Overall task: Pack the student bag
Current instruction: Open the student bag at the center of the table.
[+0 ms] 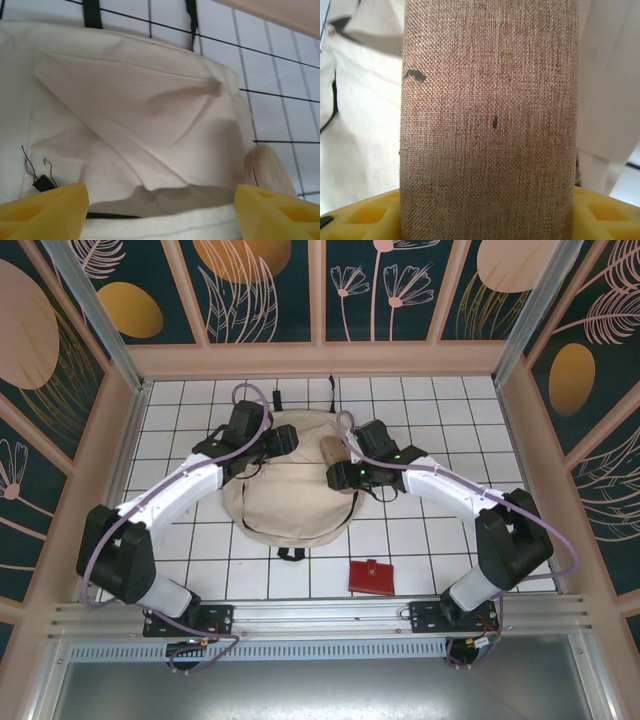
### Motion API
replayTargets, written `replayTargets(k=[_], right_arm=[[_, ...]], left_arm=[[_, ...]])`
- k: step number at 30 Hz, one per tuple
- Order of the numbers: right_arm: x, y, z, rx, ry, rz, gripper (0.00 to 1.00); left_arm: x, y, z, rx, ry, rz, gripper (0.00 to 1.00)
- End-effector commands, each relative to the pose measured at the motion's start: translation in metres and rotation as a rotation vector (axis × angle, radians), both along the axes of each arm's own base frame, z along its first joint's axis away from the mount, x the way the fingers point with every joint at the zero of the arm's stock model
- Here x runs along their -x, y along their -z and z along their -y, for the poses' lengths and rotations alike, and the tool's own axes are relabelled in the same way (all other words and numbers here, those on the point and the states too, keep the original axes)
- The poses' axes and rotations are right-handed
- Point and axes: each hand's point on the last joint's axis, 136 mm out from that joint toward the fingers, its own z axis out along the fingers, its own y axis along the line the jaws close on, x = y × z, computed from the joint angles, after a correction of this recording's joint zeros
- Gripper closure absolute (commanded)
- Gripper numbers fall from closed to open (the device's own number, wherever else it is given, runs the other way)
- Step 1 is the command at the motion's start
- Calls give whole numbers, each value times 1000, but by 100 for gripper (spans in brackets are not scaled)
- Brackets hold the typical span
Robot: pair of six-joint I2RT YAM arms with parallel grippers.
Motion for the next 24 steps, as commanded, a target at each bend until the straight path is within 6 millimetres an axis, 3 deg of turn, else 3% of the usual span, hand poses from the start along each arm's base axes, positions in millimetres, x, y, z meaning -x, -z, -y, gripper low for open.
replayTargets(k=[1,6,7,16,22,24], right_arm=[[12,-14,0,-38,-18,15,49],[17,-19,1,-58,-20,25,49],[17,-19,1,-59,-21,26,49],[19,-20,2,-55,-26,30,50],[16,-27,0,-58,-34,41,50],[16,-28,-1,-60,-37,43,50]], left_arm=[[-12,16,-21,-94,-140,-46,25],[-28,35,-12,-72,-167,-79,38],[-32,46,-11,-82,-173,-99,39],[-50,77,7,-36,-160,-152,51],[-58,82,9,28,-163,-150,55],[-61,80,10,58,-161,-145,63]])
